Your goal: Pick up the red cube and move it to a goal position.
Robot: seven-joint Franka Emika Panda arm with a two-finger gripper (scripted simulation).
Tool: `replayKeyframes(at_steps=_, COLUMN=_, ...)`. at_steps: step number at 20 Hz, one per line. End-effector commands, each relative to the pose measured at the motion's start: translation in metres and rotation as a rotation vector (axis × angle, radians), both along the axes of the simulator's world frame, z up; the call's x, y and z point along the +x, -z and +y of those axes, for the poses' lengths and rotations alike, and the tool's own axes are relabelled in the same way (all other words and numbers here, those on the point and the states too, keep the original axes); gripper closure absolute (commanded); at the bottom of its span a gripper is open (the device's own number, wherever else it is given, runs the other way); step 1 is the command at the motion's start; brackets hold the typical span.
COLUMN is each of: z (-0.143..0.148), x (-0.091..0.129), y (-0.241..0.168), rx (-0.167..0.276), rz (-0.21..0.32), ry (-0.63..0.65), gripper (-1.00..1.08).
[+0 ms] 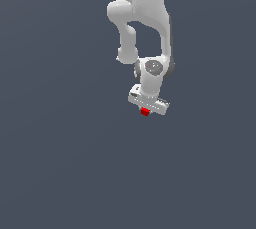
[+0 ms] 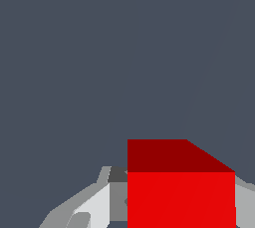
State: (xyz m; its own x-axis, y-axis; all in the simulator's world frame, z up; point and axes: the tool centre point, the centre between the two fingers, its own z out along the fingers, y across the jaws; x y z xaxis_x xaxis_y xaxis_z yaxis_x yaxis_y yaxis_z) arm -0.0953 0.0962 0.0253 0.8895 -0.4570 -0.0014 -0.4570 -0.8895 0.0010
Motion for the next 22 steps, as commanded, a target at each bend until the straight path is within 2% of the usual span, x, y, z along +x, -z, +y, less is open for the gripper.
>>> replayKeyframes(at_steps=1, z=-0.002, x=0.003, y=-0.007, rx=0.000, rz=-0.001, ry=0.000, gripper=1.08)
replayKeyframes(at_steps=10, z=-0.016, x=0.024, y=-0.060, rx=0.000, rz=-0.001, ry=0.000, gripper=1.08)
replayKeyframes(at_steps=22, z=-0.045, x=0.070, y=-0.172, rx=0.000, rz=-0.001, ry=0.000, gripper=1.08)
